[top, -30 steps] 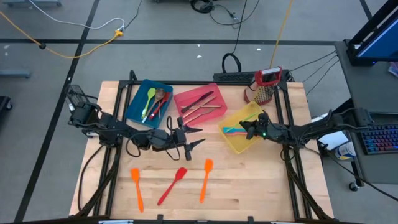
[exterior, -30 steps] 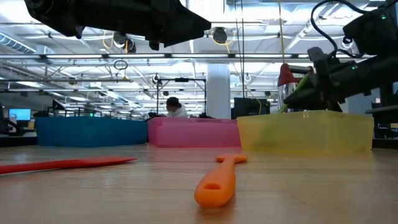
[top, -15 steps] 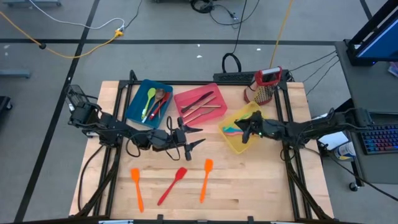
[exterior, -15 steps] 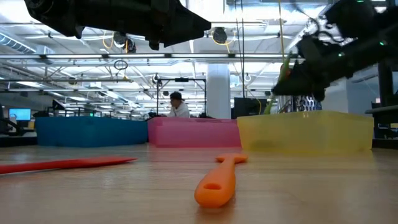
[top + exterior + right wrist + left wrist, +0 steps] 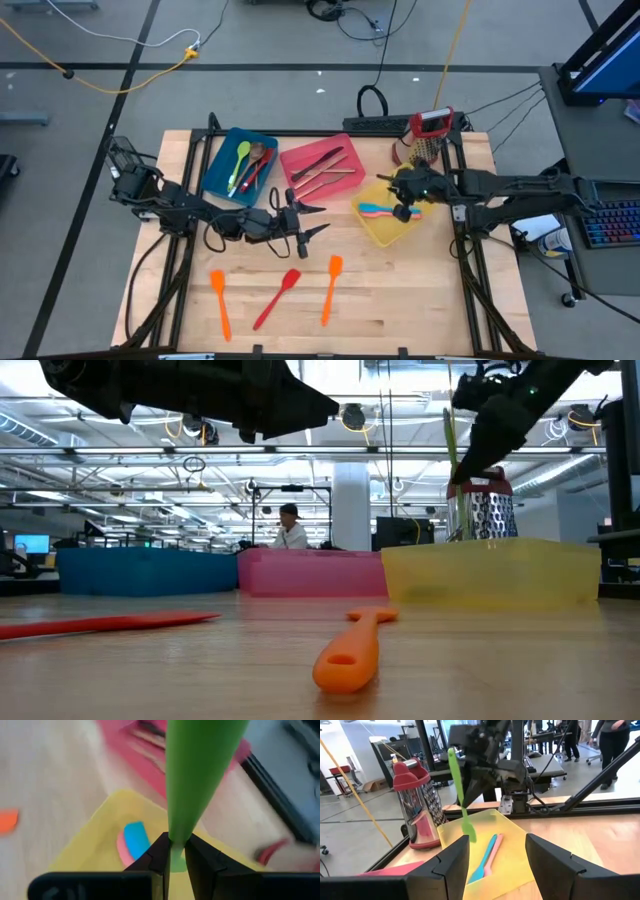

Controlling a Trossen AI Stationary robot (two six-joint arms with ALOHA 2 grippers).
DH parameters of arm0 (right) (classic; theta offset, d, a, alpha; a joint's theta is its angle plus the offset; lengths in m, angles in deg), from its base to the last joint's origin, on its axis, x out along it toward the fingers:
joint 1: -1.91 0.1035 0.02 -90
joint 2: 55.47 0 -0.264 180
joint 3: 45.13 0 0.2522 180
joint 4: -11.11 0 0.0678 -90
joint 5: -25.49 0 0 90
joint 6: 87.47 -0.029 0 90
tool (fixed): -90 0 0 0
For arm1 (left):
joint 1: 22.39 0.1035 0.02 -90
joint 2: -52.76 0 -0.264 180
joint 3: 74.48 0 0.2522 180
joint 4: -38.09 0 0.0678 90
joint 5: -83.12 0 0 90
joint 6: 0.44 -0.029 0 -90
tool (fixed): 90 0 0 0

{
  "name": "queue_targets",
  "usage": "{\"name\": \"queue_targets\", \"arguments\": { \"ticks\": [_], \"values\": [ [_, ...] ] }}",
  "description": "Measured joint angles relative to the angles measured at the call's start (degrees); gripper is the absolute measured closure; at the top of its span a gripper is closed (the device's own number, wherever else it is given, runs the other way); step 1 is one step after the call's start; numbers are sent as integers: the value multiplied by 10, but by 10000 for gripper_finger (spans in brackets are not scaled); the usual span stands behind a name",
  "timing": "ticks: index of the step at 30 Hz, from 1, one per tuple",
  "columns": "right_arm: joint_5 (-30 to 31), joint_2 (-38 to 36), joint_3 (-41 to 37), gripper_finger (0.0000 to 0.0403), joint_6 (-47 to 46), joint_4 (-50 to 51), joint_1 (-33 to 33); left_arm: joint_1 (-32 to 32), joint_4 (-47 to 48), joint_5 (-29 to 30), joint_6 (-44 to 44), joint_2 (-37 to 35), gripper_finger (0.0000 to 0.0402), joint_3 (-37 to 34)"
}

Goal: Pick & Place Kitchen Items
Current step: Put the green spatula into the yellow bin

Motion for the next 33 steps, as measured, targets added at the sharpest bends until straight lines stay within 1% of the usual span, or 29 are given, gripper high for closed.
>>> {"name": "queue_targets", "arguments": {
  "ticks": [3, 6, 13, 23, 28, 31, 33],
  "values": [
    [-20, 13, 7, 364, 116, 25, 0, 0, 2, 0, 0, 0, 201, 0],
    [-22, 38, 7, 364, 182, 52, 0, 0, 2, 0, 0, 0, 201, 0],
    [34, 120, 7, 364, 262, 119, -6, 0, 6, 0, 0, 0, 201, 0],
    [33, 219, 7, 364, 402, 101, -18, 0, 10, 0, 2, 0, 201, 0],
    [33, 247, 7, 362, 428, 63, -18, 0, 16, 0, 5, 0, 201, 0],
    [30, 263, 7, 355, 439, 61, -18, 0, 18, 0, 5, 0, 201, 0],
    [17, 276, 7, 347, 443, 64, -18, 0, 17, 0, 5, 0, 201, 0]
  ]
}}
